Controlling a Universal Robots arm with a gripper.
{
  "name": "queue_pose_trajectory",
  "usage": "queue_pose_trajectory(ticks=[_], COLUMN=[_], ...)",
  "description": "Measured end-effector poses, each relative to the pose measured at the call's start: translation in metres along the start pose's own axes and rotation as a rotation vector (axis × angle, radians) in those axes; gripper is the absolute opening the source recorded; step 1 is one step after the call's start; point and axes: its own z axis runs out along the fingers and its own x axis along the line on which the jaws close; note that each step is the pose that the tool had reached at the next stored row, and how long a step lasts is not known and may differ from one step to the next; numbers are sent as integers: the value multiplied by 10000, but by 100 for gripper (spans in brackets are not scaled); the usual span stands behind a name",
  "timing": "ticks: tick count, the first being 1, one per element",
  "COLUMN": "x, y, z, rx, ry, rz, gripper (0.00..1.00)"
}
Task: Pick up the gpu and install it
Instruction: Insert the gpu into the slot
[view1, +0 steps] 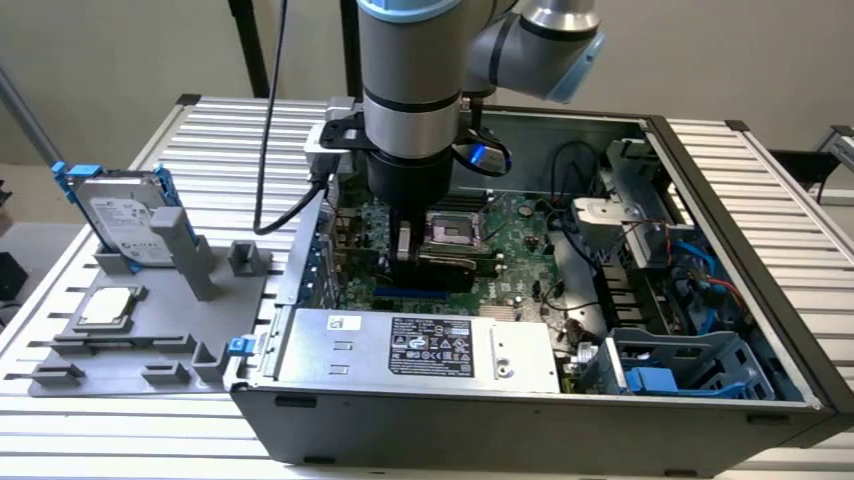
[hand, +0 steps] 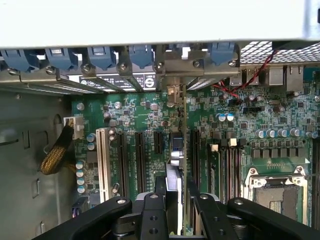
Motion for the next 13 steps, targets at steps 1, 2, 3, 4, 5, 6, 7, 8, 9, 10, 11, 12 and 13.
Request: queue_pose_trajectory(ticks=[1,2,3,4,5,6,7,8,9,10,11,12,13], x=[0,0,-1,0,0,0,1,2,2,2,2,3,3], y=[0,1,0,0,1,1,1,1,2,4,8,11,13], z=[0,2,6,10,14,18,22,26,30,32,36,39,41], rx=[-1,-1,0,1,0,0,0,0,0,0,0,-1,-1], ry=[2,2,0,0,0,0,1,2,1,1,0,0,0], rz=[1,1,1,1,1,1,1,1,-3,-15,-34,-57,-81], gripper=[27,27,27,27,27,27,27,27,27,27,27,27,27])
